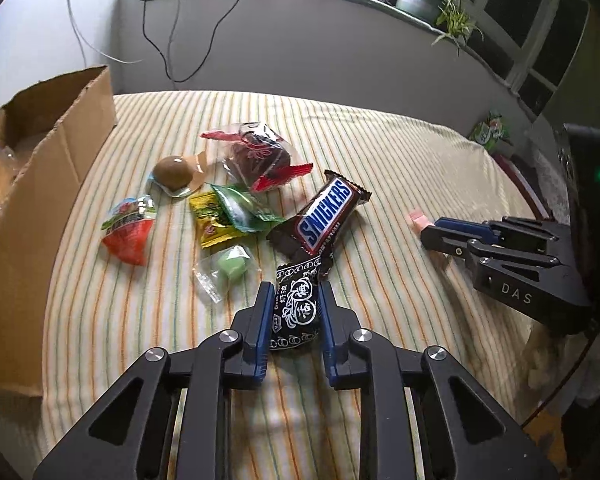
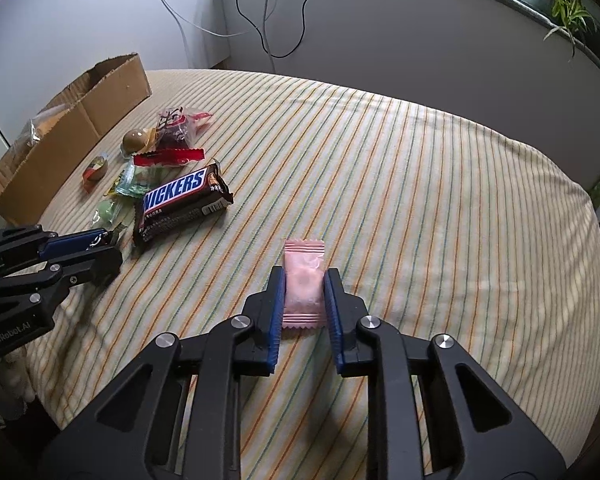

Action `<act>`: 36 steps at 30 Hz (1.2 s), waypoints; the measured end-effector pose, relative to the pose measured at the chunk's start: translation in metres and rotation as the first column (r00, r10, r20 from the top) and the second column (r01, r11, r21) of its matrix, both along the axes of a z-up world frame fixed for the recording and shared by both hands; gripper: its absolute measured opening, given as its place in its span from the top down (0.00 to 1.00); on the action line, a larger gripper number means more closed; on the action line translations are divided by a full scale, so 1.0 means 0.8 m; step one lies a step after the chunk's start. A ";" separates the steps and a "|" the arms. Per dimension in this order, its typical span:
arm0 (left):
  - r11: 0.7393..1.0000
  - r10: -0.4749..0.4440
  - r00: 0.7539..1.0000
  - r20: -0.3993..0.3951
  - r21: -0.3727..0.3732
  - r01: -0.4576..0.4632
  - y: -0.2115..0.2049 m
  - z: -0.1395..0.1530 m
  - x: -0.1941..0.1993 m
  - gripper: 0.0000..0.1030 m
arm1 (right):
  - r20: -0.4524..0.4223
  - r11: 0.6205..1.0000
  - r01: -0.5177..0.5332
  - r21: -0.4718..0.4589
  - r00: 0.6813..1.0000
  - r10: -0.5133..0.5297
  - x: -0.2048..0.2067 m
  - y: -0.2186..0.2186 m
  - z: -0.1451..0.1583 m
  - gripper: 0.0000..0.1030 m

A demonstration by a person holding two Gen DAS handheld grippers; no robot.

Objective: Organize snacks
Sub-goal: 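Carry both candies to the box and open both tools over it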

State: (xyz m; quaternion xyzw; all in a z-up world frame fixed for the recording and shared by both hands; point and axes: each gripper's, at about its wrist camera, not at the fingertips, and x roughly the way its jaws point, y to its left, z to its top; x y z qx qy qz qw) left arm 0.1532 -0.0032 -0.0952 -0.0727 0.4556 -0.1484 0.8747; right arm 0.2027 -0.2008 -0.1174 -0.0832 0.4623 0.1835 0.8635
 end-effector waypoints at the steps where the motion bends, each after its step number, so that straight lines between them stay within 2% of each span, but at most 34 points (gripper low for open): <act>1: 1.000 0.002 1.000 0.002 -0.006 -0.002 0.002 0.001 -0.001 0.81 | 0.001 1.000 0.003 0.005 1.000 -0.003 -0.001 -0.001 0.001 0.80; 7: 0.999 0.020 0.999 0.026 -0.040 -0.019 0.016 0.015 -0.010 0.81 | 0.019 1.000 0.009 0.021 1.000 -0.009 -0.007 -0.004 0.010 0.81; 16: 0.997 0.063 0.994 0.085 -0.054 -0.058 0.050 0.041 -0.019 0.81 | 0.053 0.999 -0.022 0.046 0.998 0.019 -0.007 0.021 0.051 0.81; 28: 0.985 0.165 0.977 0.134 -0.076 -0.156 0.113 0.063 -0.030 0.81 | 0.107 0.988 -0.134 0.078 0.986 0.125 -0.014 0.093 0.093 0.81; 36: 0.966 0.256 0.953 0.162 -0.080 -0.246 0.173 0.072 -0.044 0.81 | 0.131 0.967 -0.238 0.093 0.966 0.225 -0.027 0.162 0.113 0.81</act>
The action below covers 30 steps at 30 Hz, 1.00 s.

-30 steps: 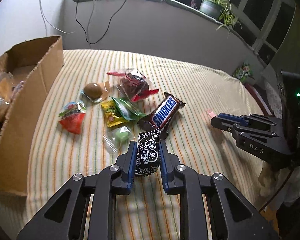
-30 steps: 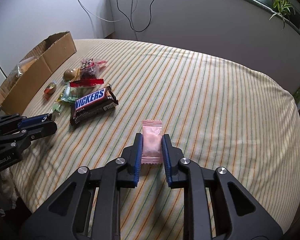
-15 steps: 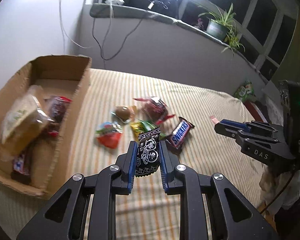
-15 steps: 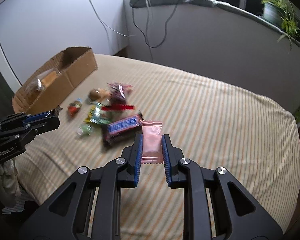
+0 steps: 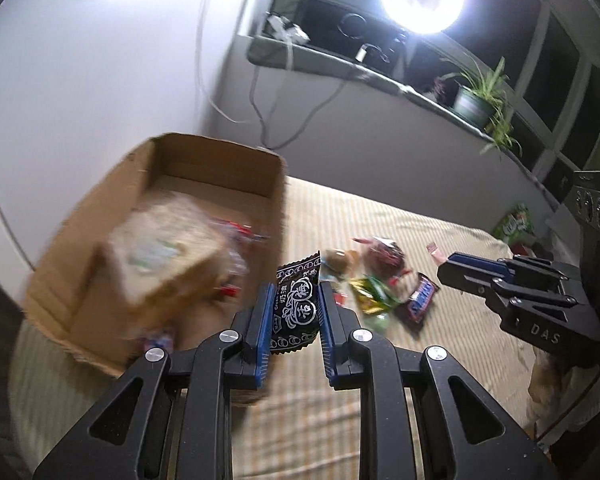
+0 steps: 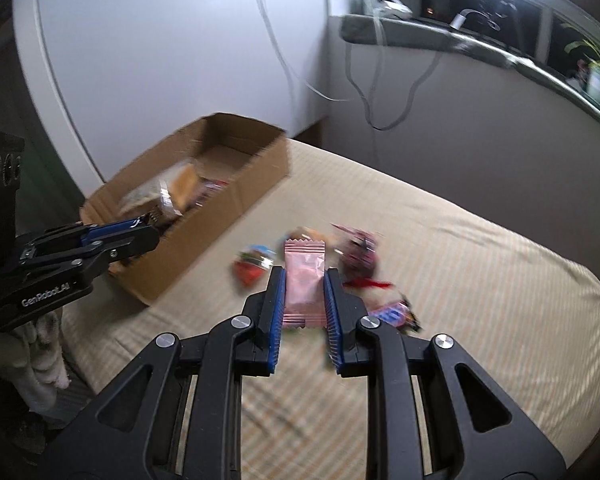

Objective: Organize snacks
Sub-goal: 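Carry both candies to the box and open both tools over it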

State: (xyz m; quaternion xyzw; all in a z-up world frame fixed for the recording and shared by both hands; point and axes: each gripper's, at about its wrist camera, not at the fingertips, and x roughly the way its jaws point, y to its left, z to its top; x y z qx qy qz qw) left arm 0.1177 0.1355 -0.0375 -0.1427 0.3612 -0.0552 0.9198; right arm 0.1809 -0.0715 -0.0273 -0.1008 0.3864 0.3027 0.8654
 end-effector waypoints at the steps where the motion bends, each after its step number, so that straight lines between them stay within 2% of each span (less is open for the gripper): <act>1: 1.000 0.010 1.000 0.002 0.001 -0.010 0.007 0.001 -0.002 0.81 | 0.003 1.000 -0.013 0.000 1.000 0.013 -0.002 0.009 0.002 0.81; 10: 0.993 0.121 0.993 0.012 -0.002 -0.121 0.070 0.002 -0.020 0.81 | 0.004 0.992 -0.129 0.012 0.992 0.129 -0.017 0.088 0.011 0.81; 17: 0.985 0.170 0.985 0.009 0.009 -0.170 0.102 -0.003 -0.022 0.81 | -0.028 0.978 -0.208 0.023 0.978 0.209 -0.025 0.146 0.004 0.80; 30: 0.985 0.172 0.985 0.003 0.026 -0.172 0.116 -0.007 -0.015 0.81 | -0.068 0.964 -0.265 0.007 0.962 0.265 -0.026 0.196 -0.018 0.80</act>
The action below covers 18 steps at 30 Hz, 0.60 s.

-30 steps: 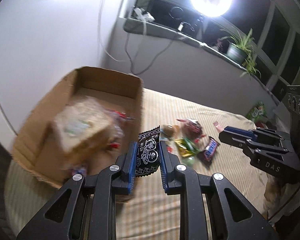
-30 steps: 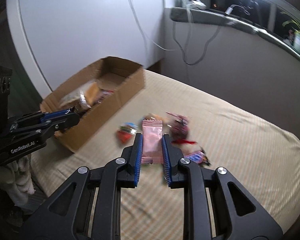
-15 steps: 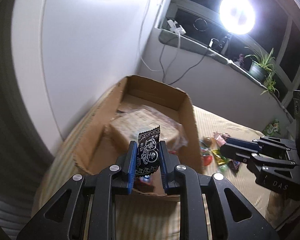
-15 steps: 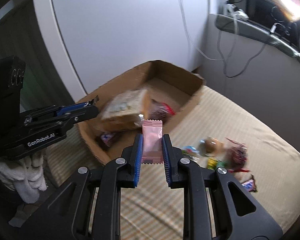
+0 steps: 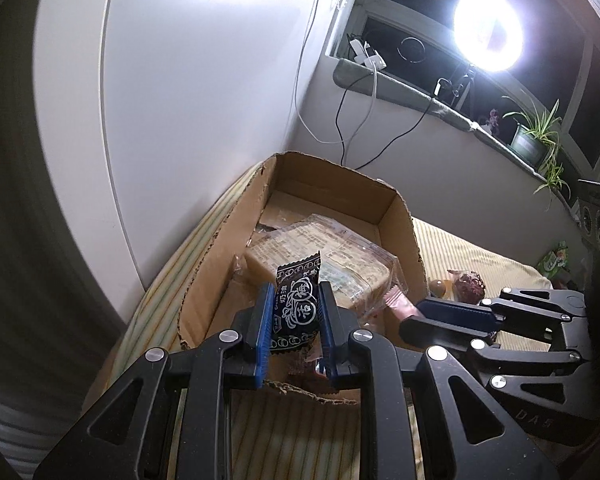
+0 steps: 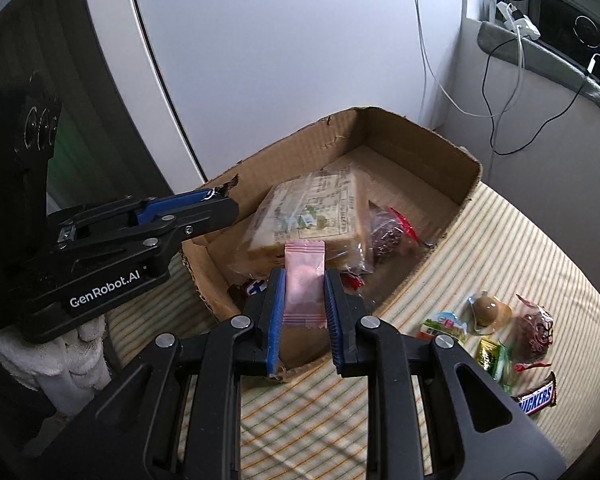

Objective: Organize snacks
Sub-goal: 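Carry both candies to the box and open both tools over it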

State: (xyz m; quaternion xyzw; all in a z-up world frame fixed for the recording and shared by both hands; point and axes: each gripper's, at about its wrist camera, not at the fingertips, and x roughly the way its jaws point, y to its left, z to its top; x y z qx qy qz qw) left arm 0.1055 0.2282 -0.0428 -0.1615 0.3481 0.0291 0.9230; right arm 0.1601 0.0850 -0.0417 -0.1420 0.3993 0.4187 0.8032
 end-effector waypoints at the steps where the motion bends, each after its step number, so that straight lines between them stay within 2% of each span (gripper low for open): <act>1: 1.000 -0.001 1.000 0.000 0.002 0.001 0.000 0.000 0.000 0.80 | 0.000 1.000 -0.002 -0.001 1.000 0.002 0.001 0.002 0.000 0.80; 6: 1.000 0.004 1.000 0.003 0.015 -0.004 -0.002 0.004 -0.001 0.76 | 0.010 1.000 -0.003 0.003 1.000 0.003 -0.003 0.004 0.002 0.79; 7: 1.000 0.007 1.000 0.002 0.018 -0.007 -0.002 0.004 -0.001 0.69 | 0.010 1.000 -0.003 0.003 1.000 0.003 -0.003 0.004 0.002 0.74; 8: 1.000 0.010 1.000 0.006 0.022 -0.010 -0.003 0.005 -0.001 0.66 | 0.012 1.000 -0.002 0.002 1.000 0.002 -0.003 0.004 0.003 0.69; 10: 1.000 0.011 1.000 0.008 0.020 -0.012 -0.002 0.006 -0.001 0.65 | 0.023 1.000 0.003 0.002 1.000 -0.003 -0.005 0.001 0.004 0.49; 18: 1.000 0.006 1.000 0.014 0.019 -0.006 -0.011 0.010 -0.001 0.65 | 0.031 0.999 0.028 0.015 0.999 -0.029 -0.004 -0.017 0.009 0.49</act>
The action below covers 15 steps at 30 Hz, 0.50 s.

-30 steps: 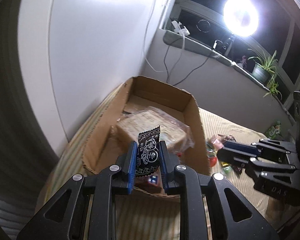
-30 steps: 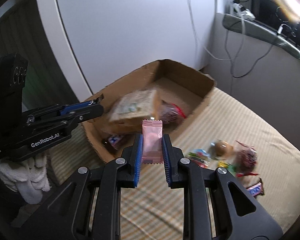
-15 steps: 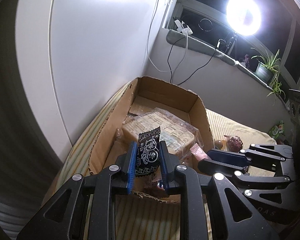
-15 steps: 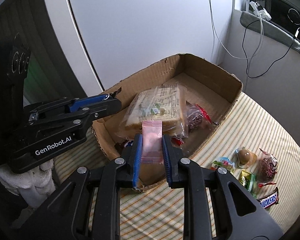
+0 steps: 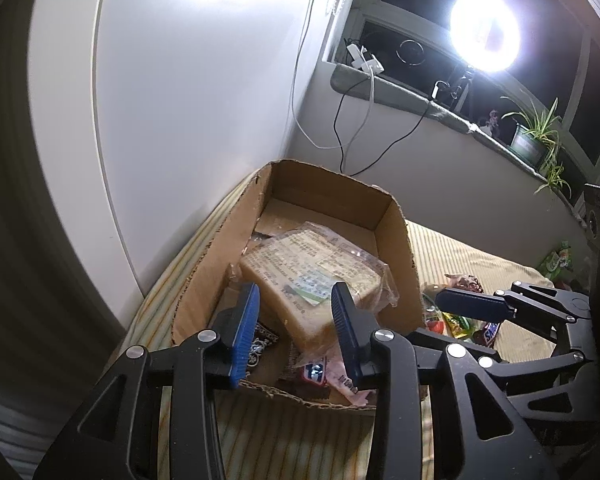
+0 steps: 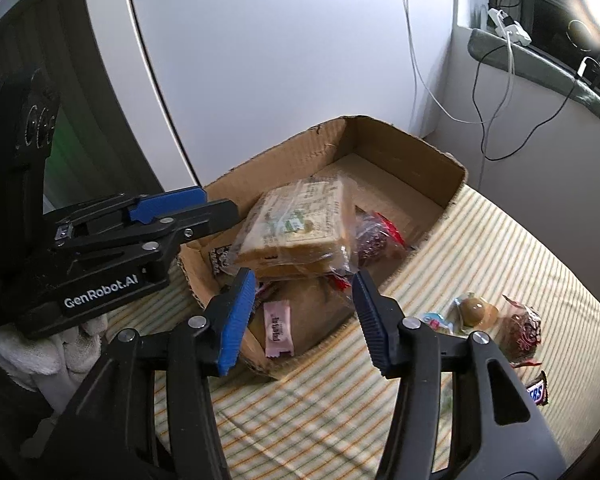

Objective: Organize snacks
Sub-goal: 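Carry both candies to the box and open both tools over it, then withdraw both tools from the box toward the remaining snacks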

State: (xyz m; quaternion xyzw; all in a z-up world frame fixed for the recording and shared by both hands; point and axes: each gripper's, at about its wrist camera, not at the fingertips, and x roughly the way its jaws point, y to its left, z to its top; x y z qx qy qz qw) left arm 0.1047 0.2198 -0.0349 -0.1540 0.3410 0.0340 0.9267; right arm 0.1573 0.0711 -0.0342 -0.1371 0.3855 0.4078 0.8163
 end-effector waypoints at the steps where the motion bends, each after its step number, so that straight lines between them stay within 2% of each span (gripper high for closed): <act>1: 1.000 -0.002 1.000 0.001 -0.003 0.002 -0.001 0.000 0.001 0.65 | -0.001 1.000 0.005 0.003 1.000 -0.005 0.000 -0.004 0.001 0.49; 8: 0.999 -0.036 0.999 0.009 -0.008 0.036 -0.023 0.005 0.002 0.65 | 0.001 0.998 0.066 0.019 0.998 -0.066 0.013 -0.052 0.002 0.49; 15: 0.995 -0.097 0.995 0.020 -0.011 0.097 -0.064 0.011 0.004 0.65 | -0.015 0.981 0.195 0.019 0.981 -0.195 0.036 -0.133 -0.006 0.48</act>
